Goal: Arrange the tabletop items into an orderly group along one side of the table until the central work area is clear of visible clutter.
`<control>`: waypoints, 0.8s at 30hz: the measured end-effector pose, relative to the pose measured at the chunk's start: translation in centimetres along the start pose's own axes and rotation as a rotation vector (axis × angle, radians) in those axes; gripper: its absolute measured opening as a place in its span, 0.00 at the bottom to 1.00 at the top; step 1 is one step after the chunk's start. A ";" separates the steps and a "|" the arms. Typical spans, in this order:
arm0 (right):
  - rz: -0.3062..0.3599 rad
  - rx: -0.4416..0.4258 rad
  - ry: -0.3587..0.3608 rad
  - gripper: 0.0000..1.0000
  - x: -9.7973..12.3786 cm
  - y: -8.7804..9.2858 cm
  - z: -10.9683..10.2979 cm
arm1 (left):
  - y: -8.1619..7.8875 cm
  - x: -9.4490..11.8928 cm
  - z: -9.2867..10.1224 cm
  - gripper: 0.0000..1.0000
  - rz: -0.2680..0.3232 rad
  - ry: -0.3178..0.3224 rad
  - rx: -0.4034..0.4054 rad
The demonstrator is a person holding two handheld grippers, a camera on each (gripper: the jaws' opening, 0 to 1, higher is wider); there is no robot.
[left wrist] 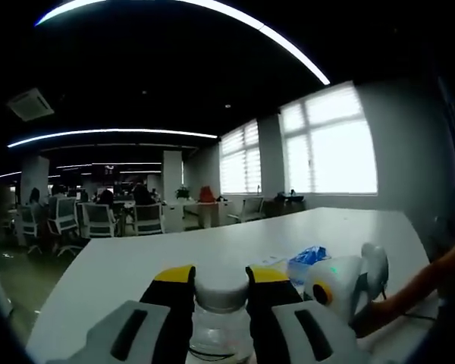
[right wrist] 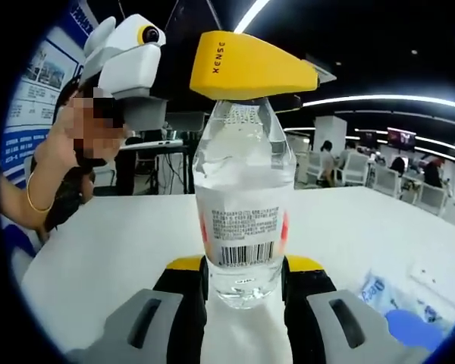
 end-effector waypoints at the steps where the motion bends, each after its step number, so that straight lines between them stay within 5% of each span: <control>1: -0.001 -0.002 -0.001 0.36 -0.1 0.0 0.1 | 0.0 -0.1 -0.1 0.25 -0.001 0.000 0.001; 24: -0.030 -0.024 -0.020 0.36 -3.6 -0.4 1.3 | 0.6 -0.8 -3.1 0.25 -0.026 -0.062 0.018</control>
Point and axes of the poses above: the point that each gripper's makers call its tool centre point, and the gripper's own axes: x roughly backward along the fingers, z roughly to its right, y roughly out of its underside, the point moved 7 cm from there along x, roughly backward along the fingers, and after that the axes turned 2 degrees about x, right-handed, at the moved point
